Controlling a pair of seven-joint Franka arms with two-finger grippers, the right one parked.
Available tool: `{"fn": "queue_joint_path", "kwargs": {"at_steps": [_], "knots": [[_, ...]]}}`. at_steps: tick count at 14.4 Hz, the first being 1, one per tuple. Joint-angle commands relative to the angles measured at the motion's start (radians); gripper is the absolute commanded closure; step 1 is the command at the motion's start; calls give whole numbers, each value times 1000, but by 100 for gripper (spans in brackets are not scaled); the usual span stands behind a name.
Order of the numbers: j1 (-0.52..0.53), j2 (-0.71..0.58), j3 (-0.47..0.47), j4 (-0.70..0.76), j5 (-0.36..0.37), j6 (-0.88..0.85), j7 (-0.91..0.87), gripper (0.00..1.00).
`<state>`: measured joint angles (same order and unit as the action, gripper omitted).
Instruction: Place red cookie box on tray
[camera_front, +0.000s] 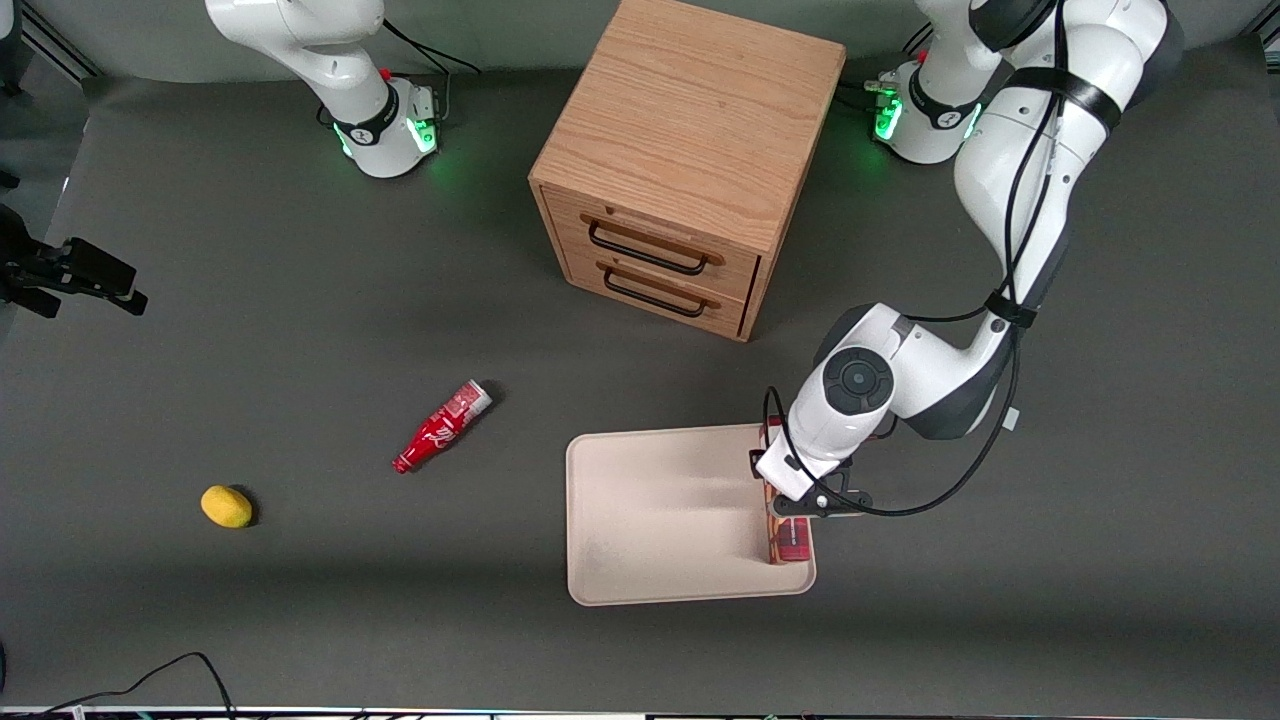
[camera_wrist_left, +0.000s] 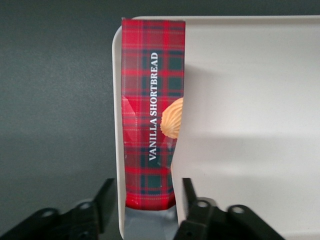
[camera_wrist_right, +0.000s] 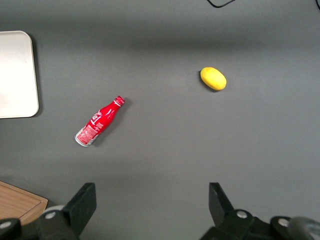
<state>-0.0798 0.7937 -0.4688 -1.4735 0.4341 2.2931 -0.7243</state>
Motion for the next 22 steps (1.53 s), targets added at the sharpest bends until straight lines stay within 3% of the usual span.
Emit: {"fn": "queue_joint_path", "kwargs": {"at_steps": [1,6,12,16,18,22], "knots": [[0,-11,2,16,17,-10,-29,0],[28,-169,-5,10,-9,-206,-26,0],[136,-453,15,2,-242,-528,173,0],[147,-664,235,-8,-446,-756,490,0],[146,-753,321,-45,-463,-846,635,0],[141,-956,450,-219,-503,-854,787,0]]}}
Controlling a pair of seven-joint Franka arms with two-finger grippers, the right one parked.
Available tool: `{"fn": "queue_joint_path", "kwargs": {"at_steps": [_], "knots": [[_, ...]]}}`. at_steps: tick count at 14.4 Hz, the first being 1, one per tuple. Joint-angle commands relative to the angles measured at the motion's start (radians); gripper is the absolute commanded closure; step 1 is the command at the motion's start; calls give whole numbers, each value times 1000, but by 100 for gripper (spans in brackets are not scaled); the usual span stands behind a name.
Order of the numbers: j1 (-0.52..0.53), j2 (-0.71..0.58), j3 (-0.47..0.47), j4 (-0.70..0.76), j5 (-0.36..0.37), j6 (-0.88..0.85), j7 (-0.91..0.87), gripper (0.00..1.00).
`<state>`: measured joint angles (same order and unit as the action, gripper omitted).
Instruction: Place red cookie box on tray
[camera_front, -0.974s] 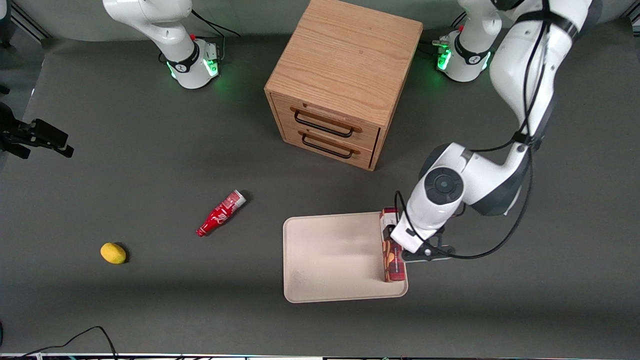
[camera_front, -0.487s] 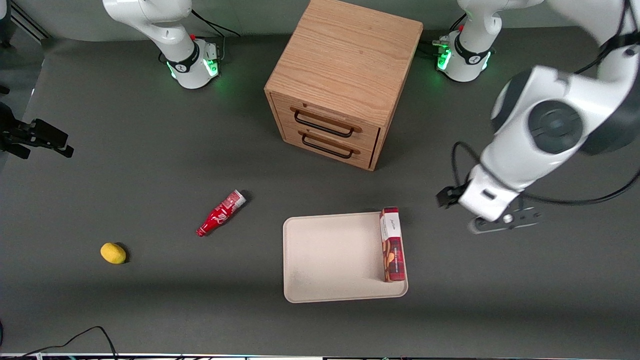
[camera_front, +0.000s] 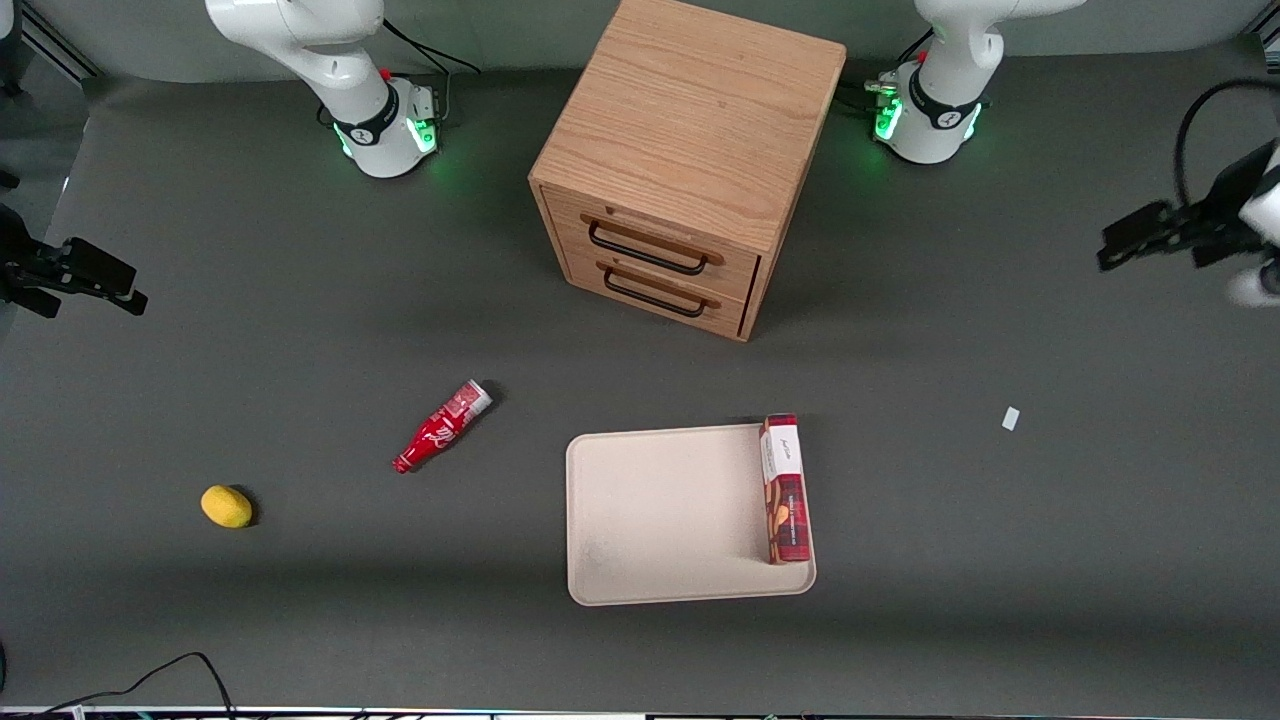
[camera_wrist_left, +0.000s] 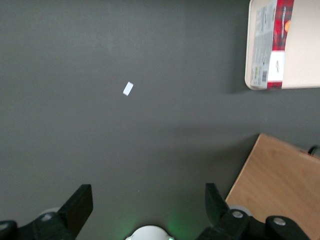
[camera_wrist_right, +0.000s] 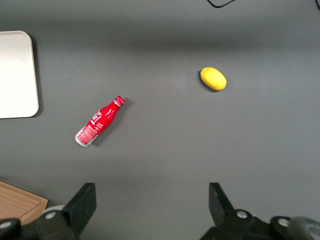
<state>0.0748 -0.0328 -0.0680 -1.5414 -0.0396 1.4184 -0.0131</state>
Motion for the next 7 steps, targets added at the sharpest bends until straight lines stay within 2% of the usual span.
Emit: {"fn": "queue_joint_path", "kwargs": {"at_steps": [1,3,5,7], "knots": [[-13,-171,57,-192,-28,25,82,0],[-13,-220,60,-229,-13,19,82,0],[-13,-219,62,-220,-5,11,61,0],[-15,-201,62,-192,38,-4,84,0]]}}
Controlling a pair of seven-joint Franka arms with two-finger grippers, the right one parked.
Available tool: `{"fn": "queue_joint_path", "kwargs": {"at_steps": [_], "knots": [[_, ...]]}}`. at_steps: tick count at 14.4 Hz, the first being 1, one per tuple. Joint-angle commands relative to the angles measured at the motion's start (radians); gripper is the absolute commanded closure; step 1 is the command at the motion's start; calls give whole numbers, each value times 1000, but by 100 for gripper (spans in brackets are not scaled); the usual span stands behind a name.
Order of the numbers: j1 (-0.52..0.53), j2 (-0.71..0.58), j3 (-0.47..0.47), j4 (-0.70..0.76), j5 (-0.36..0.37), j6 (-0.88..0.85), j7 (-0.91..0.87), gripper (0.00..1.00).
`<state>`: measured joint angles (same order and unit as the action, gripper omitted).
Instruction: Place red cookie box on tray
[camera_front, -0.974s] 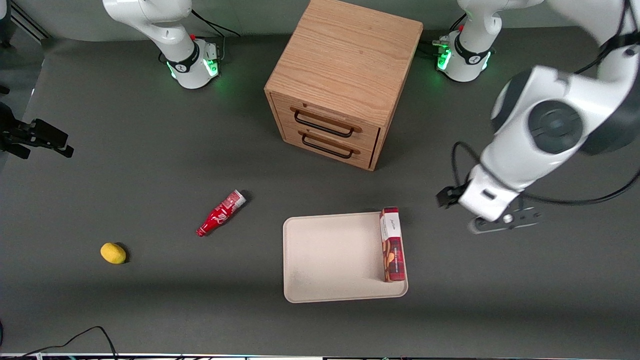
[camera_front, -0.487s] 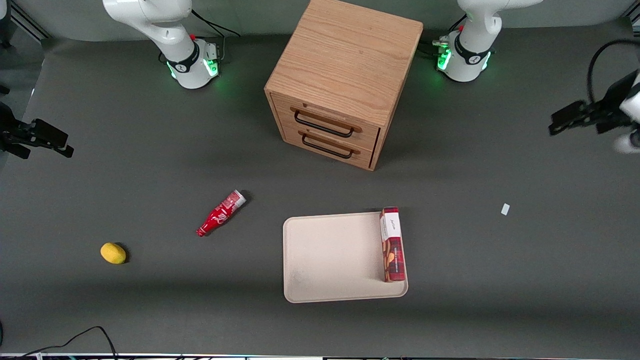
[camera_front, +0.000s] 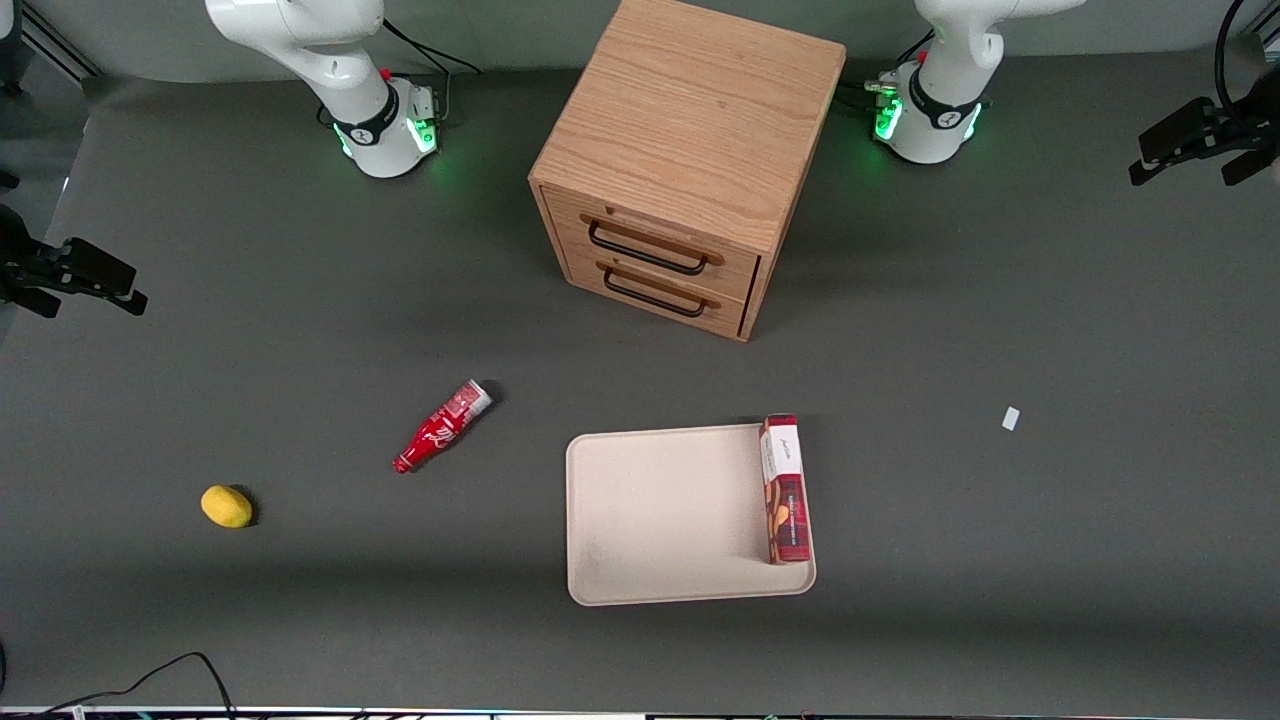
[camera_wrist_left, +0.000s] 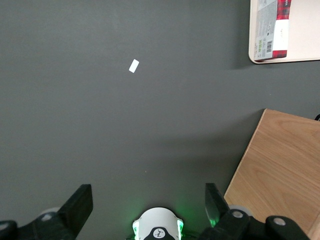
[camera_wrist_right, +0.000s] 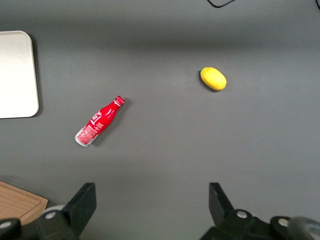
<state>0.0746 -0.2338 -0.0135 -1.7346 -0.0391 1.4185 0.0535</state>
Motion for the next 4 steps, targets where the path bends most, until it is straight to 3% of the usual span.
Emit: {"fn": "queue_joint_path", "kwargs": {"at_steps": [1,4], "knots": [[-15,25,6,33,42,-24,17,0],[-16,93,4,133,44,-84,16,0]]}}
